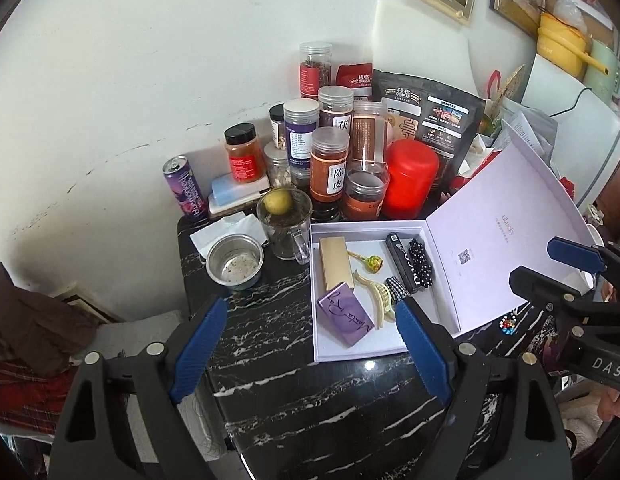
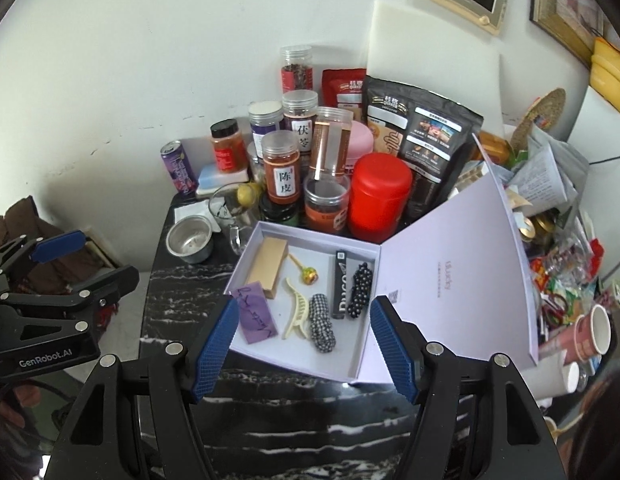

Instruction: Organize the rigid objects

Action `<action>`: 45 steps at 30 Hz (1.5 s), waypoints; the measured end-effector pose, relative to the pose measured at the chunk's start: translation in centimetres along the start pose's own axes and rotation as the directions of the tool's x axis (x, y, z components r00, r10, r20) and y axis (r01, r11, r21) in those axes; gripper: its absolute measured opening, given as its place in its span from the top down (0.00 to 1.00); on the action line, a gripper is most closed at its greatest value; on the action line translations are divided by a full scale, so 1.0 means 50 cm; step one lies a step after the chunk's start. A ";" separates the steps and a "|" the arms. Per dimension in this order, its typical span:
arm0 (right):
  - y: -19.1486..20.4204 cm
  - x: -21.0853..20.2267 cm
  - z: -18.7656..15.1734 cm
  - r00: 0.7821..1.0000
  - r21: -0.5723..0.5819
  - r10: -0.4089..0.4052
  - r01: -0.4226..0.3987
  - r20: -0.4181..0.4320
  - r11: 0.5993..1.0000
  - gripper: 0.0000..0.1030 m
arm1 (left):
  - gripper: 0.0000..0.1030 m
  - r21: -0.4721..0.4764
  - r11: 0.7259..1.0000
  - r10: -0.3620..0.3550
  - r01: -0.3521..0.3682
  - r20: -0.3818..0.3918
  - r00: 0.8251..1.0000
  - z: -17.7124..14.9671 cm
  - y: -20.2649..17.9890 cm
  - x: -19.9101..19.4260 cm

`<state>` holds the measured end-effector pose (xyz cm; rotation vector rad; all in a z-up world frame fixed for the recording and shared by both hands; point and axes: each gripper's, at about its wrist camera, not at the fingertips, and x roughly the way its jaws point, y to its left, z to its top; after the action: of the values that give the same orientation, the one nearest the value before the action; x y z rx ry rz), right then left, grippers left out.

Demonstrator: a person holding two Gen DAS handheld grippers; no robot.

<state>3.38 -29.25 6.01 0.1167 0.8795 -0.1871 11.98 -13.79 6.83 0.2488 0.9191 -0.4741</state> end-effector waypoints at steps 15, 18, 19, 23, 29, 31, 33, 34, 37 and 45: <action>0.040 -0.053 -0.083 0.999 -0.013 0.034 -0.035 -0.039 0.999 0.33 | 0.15 -0.042 0.994 0.099 -0.099 -0.015 0.995 -0.084 0.007 -0.084; 0.047 -0.059 -0.093 0.998 -0.017 0.043 -0.044 -0.042 0.999 0.33 | 0.15 -0.058 0.993 0.103 -0.104 -0.024 0.994 -0.097 0.010 -0.090; 0.048 -0.061 -0.096 0.998 -0.018 0.046 -0.047 -0.042 0.999 0.33 | 0.15 -0.063 0.992 0.104 -0.105 -0.026 0.994 -0.101 0.011 -0.092; 0.054 -0.068 -0.103 0.997 -0.024 0.056 -0.057 -0.044 0.998 0.33 | 0.15 -0.074 0.991 0.108 -0.110 -0.032 0.994 -0.114 0.012 -0.098; 0.056 -0.069 -0.105 0.997 -0.030 0.063 -0.065 -0.049 0.997 0.33 | 0.15 -0.088 0.990 0.106 -0.110 -0.051 0.993 -0.121 0.016 -0.098; 0.057 -0.067 -0.107 0.996 -0.033 0.067 -0.069 -0.054 0.997 0.33 | 0.15 -0.091 0.990 0.103 -0.108 -0.052 0.993 -0.122 0.017 -0.099; 0.058 -0.066 -0.109 0.996 -0.033 0.070 -0.072 -0.058 0.997 0.33 | 0.15 -0.091 0.990 0.104 -0.109 -0.052 0.993 -0.123 0.017 -0.101; 0.058 -0.065 -0.109 0.996 -0.035 0.071 -0.073 -0.058 0.997 0.33 | 0.15 -0.092 0.990 0.105 -0.110 -0.053 0.993 -0.124 0.018 -0.101; 0.061 -0.065 -0.110 0.995 -0.040 0.076 -0.078 -0.061 0.996 0.33 | 0.15 -0.099 0.989 0.103 -0.109 -0.057 0.993 -0.126 0.020 -0.102; 0.067 -0.058 -0.108 0.994 -0.053 0.087 -0.091 -0.068 0.994 0.33 | 0.15 -0.110 0.987 0.109 -0.115 -0.059 0.992 -0.129 0.029 -0.105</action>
<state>-1.81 -24.66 4.93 0.1097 0.9420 -0.0758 5.47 -8.44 7.32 0.2090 0.9748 -0.3119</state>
